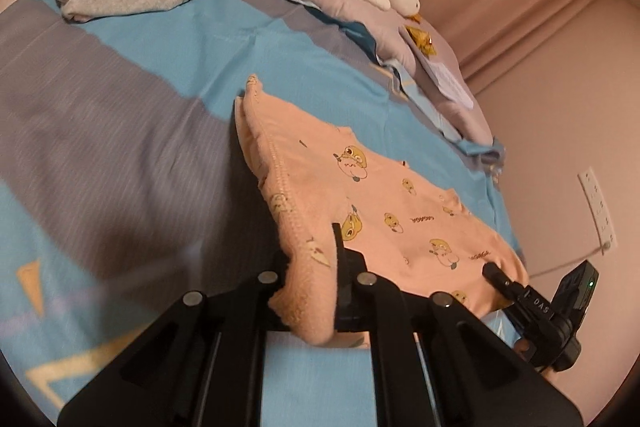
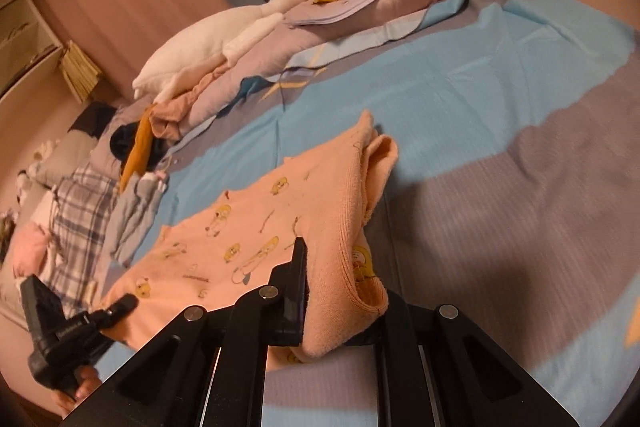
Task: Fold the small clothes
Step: 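Lift the side edge and fold it over the romper with the right gripper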
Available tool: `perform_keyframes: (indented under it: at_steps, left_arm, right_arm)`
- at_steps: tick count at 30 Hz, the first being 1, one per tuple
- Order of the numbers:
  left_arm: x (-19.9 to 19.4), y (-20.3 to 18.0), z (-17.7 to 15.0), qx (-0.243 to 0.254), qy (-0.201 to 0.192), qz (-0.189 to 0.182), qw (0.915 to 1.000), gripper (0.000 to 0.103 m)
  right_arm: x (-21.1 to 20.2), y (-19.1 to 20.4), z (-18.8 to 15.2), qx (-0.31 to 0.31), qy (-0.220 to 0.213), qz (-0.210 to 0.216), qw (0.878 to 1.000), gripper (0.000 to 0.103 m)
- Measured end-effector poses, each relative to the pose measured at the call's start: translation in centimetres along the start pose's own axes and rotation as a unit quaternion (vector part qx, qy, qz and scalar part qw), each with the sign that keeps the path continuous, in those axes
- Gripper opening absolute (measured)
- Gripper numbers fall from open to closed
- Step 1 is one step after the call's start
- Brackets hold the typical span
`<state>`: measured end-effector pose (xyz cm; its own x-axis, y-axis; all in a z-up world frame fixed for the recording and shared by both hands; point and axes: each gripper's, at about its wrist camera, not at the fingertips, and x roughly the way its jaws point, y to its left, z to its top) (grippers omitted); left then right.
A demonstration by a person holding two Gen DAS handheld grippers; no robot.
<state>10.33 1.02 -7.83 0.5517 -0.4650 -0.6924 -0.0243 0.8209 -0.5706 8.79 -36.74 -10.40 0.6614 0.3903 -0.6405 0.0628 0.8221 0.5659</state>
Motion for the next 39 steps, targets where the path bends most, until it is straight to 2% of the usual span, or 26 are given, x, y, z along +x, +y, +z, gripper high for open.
perform_keyframes:
  at_steps: [10,19,25,32,35,37,39]
  left_arm:
    - [-1.9,0.8,-3.6,0.008,0.023,0.026,0.9994,0.009]
    - [1.0,2.5,-4.7,0.006,0.067,0.073,0.995,0.011]
    - [0.8,2.8,-4.6,-0.005,0.077,0.079,0.9939,0.018]
    - [-1.8,1.9,-3.5,0.019,0.052,0.081,0.9952,0.023]
    - [-3.2,0.8,-2.8,0.033,0.024,0.078,0.9962,0.025]
    - [-3.7,-0.5,-2.4,0.049,0.006,0.066,0.9966,0.026]
    - [-3.3,-1.9,-2.2,0.066,0.007,0.043,0.9969,0.026]
  right_arm:
    - [-1.9,0.1,-3.3,-0.001,0.023,-0.025,0.999,0.012]
    - [-0.9,-0.6,-4.5,0.016,0.044,-0.048,0.998,0.012]
    - [-0.3,-0.9,-5.0,0.018,0.059,-0.059,0.996,0.012]
    - [-0.2,-1.0,-5.2,0.014,0.061,-0.066,0.996,0.012]
    - [0.0,-1.0,-5.2,0.014,0.063,-0.068,0.996,0.012]
    - [0.1,-0.9,-5.2,0.014,0.064,-0.07,0.995,0.012]
    - [0.1,-0.9,-5.2,0.012,0.064,-0.072,0.995,0.012]
